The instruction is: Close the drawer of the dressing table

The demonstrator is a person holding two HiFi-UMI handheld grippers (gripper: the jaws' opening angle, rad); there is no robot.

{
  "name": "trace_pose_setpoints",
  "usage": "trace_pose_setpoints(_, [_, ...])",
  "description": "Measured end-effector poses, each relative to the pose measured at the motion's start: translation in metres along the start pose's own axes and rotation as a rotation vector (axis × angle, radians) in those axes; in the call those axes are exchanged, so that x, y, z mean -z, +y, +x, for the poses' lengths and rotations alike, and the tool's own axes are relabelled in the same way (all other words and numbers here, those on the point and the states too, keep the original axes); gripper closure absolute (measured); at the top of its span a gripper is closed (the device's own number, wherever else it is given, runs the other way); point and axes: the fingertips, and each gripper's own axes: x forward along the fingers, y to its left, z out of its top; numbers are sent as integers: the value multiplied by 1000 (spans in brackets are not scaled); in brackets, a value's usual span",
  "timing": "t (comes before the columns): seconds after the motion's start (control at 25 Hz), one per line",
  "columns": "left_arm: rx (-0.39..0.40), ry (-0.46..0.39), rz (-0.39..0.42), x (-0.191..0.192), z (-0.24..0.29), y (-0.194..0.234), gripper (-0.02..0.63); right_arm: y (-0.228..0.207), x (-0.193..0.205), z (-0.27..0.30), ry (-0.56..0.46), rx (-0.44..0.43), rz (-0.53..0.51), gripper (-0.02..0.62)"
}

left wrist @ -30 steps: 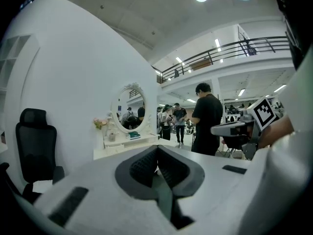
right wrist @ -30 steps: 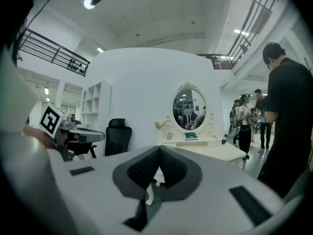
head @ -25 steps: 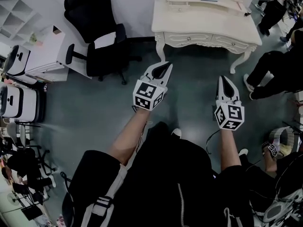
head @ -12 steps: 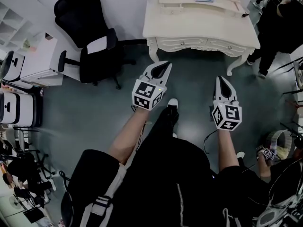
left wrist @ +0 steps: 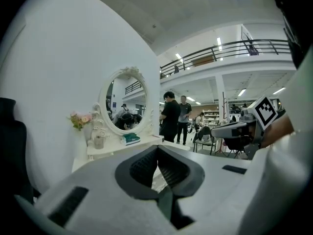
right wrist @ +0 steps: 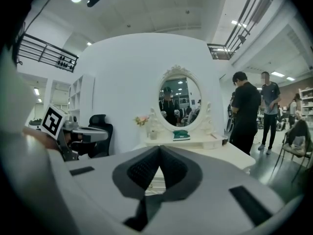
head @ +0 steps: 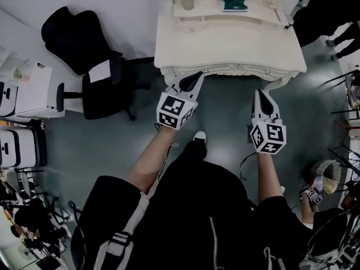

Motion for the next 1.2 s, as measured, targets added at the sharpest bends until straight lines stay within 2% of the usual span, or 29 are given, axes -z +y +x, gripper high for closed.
trace_pose_setpoints(0.36, [12,8,-11,-8,79,75,600,-28,-23,102,4,6,1,592])
trace_pose_setpoints(0.72, [-5,28,-20,-6,136,107,600,-58,-26,166,10,-22,12,592])
trace_pose_setpoints(0.88, [-58,46,-31,-1,163,131,600,-74,-31,210,4,-68,10,592])
trace_pose_setpoints(1.2, [-201,47,-51,-18,234,163,600,-130,-54,302,6,-198,-22,592])
